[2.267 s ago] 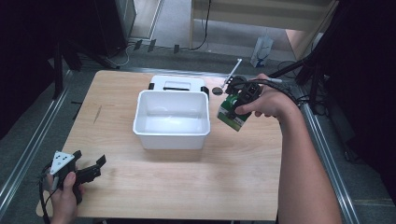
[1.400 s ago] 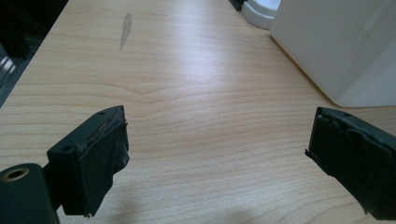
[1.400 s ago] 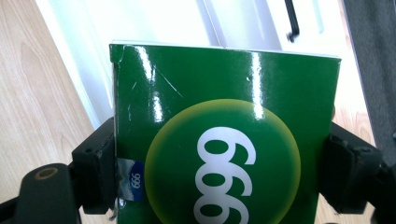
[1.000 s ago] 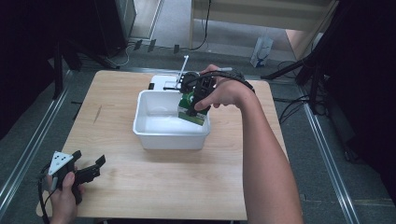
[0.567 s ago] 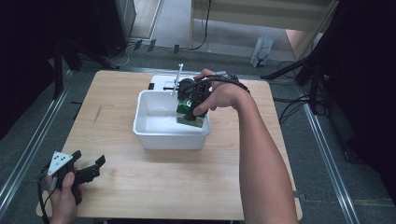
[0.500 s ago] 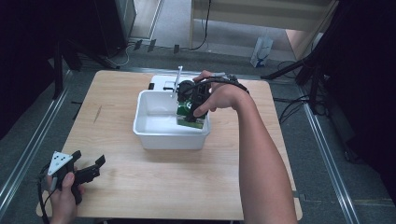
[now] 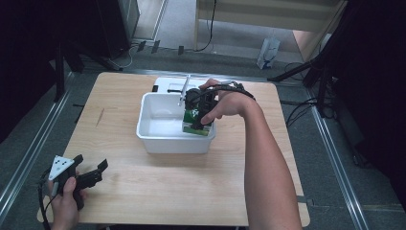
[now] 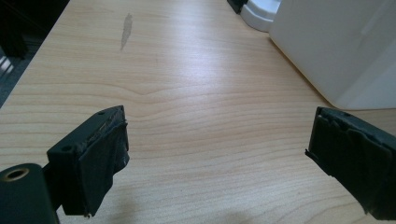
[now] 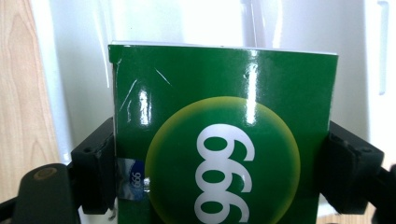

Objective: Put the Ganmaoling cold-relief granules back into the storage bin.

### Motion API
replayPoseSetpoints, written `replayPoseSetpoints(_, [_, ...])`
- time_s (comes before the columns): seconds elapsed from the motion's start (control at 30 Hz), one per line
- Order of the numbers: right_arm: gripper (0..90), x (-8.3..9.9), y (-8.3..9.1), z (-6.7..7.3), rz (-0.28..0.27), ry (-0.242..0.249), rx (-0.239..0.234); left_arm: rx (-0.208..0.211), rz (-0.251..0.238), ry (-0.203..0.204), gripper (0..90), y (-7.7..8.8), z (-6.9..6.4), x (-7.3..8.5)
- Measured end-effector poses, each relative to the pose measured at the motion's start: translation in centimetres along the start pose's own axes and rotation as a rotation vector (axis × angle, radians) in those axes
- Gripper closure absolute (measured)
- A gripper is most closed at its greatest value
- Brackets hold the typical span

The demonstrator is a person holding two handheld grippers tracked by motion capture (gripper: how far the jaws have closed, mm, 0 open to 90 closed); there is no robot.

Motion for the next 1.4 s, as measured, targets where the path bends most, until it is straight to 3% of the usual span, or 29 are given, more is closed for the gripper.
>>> replayPoseSetpoints(0.1, [15.9,0.3,-0.6,-0.2,-0.023,0.002,-0.008,0.000,0.000,0.002,5.6,0.0,0.0,0.0])
replayPoseSetpoints(0.5, [15.8,1.2,-3.6,-0.2,0.004,-0.027,-0.040,0.002,-0.003,0.005,5.6,0.0,0.0,0.0])
replayPoseSetpoints(0.63, [15.8,1.4,-4.5,-0.3,0.027,-0.075,-0.058,0.003,-0.002,0.006,5.6,0.0,0.1,0.0])
replayPoseSetpoints(0.8, [15.9,1.6,-5.6,-0.4,0.050,-0.083,-0.067,0.003,-0.002,0.006,5.6,0.1,0.1,0.0])
replayPoseSetpoints(0.9, [15.3,1.8,-6.3,-0.4,0.069,-0.120,-0.060,0.006,-0.004,0.007,5.6,0.1,0.1,0.0])
replayPoseSetpoints(1.1, [14.6,1.8,-6.5,-0.3,0.090,-0.157,-0.058,0.006,-0.004,0.008,5.6,0.1,0.1,0.0])
replayPoseSetpoints(1.23, [7.0,1.5,-5.9,-0.6,0.070,-0.170,-0.043,0.006,-0.005,0.010,5.6,0.1,0.1,0.0])
replayPoseSetpoints(1.27, [1.4,1.2,-5.3,-1.0,0.052,-0.225,-0.052,0.005,-0.006,0.010,5.6,0.1,0.1,0.0])
replayPoseSetpoints(1.33, [1.2,1.2,-5.1,-1.2,0.046,-0.246,-0.049,0.005,-0.005,0.010,5.6,0.1,0.1,0.0])
replayPoseSetpoints(1.4, [1.2,1.0,-4.5,-1.5,0.036,-0.269,-0.012,0.004,-0.005,0.009,5.6,0.0,0.1,0.0])
Point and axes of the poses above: each handheld gripper's, and its own axes: y roughly backward along the jaws, x roughly out of its underside, z roughly to its left, the point moved 2 cm from there along -y, roughly forward along the jaws, and after that the axes turned 9 degrees about -z, right-handed, at the moved point
